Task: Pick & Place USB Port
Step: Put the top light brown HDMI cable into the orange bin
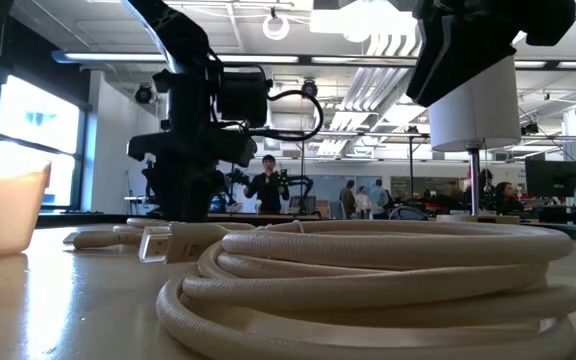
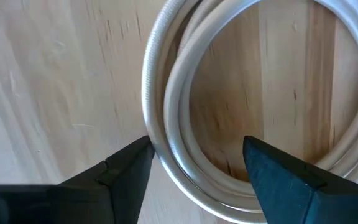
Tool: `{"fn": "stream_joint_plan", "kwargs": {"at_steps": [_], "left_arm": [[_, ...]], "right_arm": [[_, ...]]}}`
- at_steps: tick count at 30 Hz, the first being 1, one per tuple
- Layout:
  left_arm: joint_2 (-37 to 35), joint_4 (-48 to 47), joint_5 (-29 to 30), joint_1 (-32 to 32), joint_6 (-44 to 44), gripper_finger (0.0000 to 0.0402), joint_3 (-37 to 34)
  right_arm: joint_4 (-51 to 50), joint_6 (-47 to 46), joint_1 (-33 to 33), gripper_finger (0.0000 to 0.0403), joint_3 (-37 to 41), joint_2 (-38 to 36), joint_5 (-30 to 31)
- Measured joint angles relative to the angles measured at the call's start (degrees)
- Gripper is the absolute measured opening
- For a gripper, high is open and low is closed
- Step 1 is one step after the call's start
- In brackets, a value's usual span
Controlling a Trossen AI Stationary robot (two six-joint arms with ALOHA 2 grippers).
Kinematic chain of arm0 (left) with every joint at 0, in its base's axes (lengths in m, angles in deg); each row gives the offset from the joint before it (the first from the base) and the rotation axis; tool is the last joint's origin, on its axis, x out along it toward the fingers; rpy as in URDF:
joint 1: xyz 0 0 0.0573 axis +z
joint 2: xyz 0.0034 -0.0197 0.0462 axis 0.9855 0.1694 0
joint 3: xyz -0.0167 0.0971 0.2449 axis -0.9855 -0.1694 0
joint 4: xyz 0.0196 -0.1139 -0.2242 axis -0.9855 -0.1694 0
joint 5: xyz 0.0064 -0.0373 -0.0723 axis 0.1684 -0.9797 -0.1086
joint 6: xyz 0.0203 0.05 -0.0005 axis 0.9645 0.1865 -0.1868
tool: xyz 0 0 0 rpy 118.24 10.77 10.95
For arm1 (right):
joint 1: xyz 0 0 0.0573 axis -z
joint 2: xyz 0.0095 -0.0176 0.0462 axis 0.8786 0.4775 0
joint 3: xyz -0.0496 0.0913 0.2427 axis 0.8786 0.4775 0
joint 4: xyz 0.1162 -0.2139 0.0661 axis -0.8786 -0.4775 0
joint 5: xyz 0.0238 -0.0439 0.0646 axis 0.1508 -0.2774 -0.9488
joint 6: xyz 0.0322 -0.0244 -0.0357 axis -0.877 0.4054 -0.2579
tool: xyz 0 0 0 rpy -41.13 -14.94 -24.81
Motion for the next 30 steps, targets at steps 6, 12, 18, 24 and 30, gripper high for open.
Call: {"fn": "stream_joint_plan", "kwargs": {"at_steps": [6,12,18,24,30], "left_arm": [[0.59,0.78,-4.10,2.18,0.11,0.0174,-0.13],[0.86,1.03,-6.81,4.21,0.63,0.0033,-0.17],[0.99,1.02,-9.46,4.20,0.76,0.0048,0.01],[1.31,-3.72,-9.77,4.04,1.44,0.0035,4.67],[1.42,-11.99,-9.96,2.76,2.23,0.0035,12.48]], "right_arm": [[-0.01,0.00,-0.32,0.0197,0.00,0.00,0.08],[-0.01,-0.04,-1.33,0.0197,0.00,0.00,0.45],[-0.01,-0.10,-2.60,0.0197,-0.02,0.02,0.60],[-0.01,-0.67,-2.93,0.0197,-0.04,0.02,0.58],[-0.10,-1.74,-3.30,0.0197,-0.04,0.02,0.65]]}}
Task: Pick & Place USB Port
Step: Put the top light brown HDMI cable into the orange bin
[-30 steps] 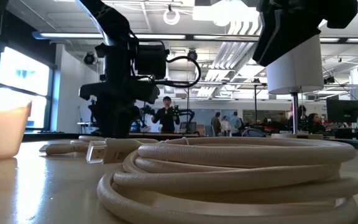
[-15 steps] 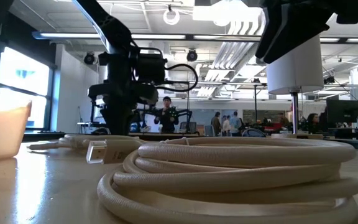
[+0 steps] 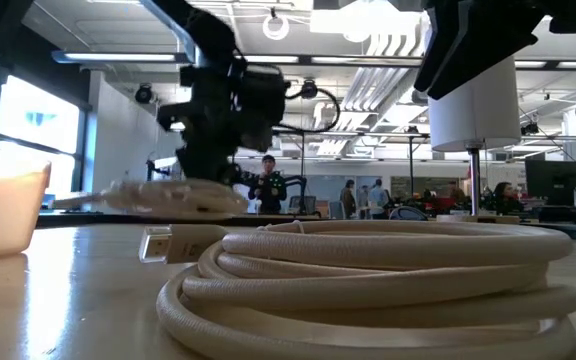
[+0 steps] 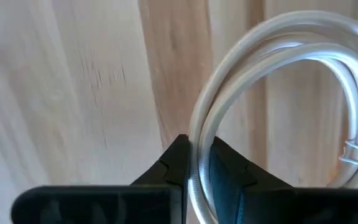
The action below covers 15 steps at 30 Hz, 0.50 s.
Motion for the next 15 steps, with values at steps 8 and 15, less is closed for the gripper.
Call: {"fn": "stream_joint_plan", "kwargs": {"at_steps": [8,15], "left_arm": [[-0.09,-19.66,5.25,-5.09,-0.89,0.0035,15.24],[-0.20,-36.22,9.80,-13.27,-8.55,0.0035,31.65]], "right_arm": [[-0.22,0.17,-1.31,0.0197,0.00,0.00,1.13],[-0.87,0.07,-1.88,0.0197,0.00,0.00,2.44]]}}
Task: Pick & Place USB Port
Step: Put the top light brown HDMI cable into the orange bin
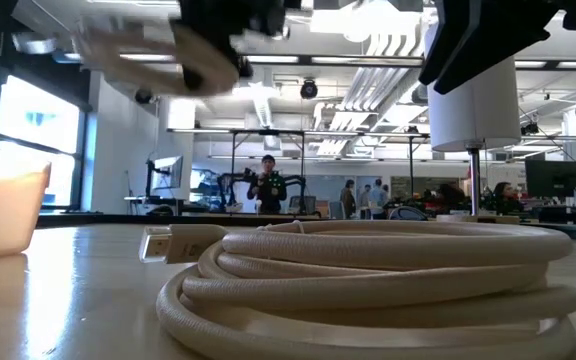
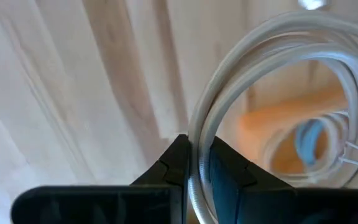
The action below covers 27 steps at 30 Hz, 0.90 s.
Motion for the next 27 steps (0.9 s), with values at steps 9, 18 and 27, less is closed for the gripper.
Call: {"fn": "stream_joint_plan", "kwargs": {"at_steps": [9,18,27], "left_arm": [[-4.05,-1.25,7.05,-14.80,-14.72,0.0037,8.80],[-5.92,-1.37,8.64,-28.21,-28.97,0.0034,5.90],[-6.34,-1.30,7.13,-34.08,-38.94,0.0034,-3.01]], "right_arm": [[-0.02,-0.08,0.00,0.0197,0.00,0.00,0.46],[0.10,0.07,0.00,0.0197,0.00,0.02,0.48],[2.39,0.09,0.00,0.0197,0.00,0.02,-0.44]]}}
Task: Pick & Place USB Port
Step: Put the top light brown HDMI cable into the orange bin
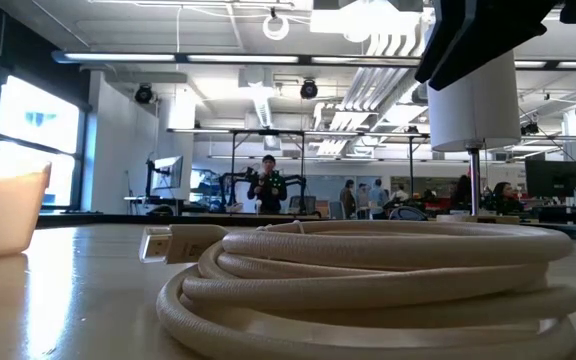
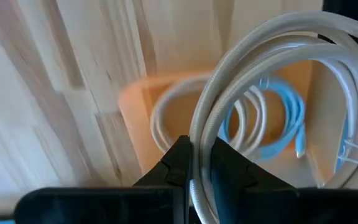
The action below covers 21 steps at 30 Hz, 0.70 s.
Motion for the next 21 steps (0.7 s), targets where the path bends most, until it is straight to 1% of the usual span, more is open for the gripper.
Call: {"fn": "stream_joint_plan", "kwargs": {"at_steps": [6,9,12,16,21], "left_arm": [[-0.04,0.94,-3.77,-1.82,-4.23,0.0034,-7.92],[0.00,4.12,-5.81,-2.15,-5.33,0.0034,-11.77],[0.00,6.99,-5.96,-2.62,-5.57,0.0035,-14.56],[0.00,8.19,-6.12,-3.44,-6.45,0.0041,-16.80],[0.00,7.78,-5.84,-5.37,-9.54,0.0054,-17.23]], "right_arm": [[1.20,0.50,0.00,0.0197,0.00,0.00,-2.57],[1.76,0.49,0.00,0.0197,0.00,0.00,-3.28],[2.33,0.11,0.01,0.0197,0.00,0.00,-5.06],[3.08,-0.95,-0.65,0.0197,0.00,0.00,-7.16],[5.13,-1.70,-2.78,0.0197,0.01,0.00,-7.40]]}}
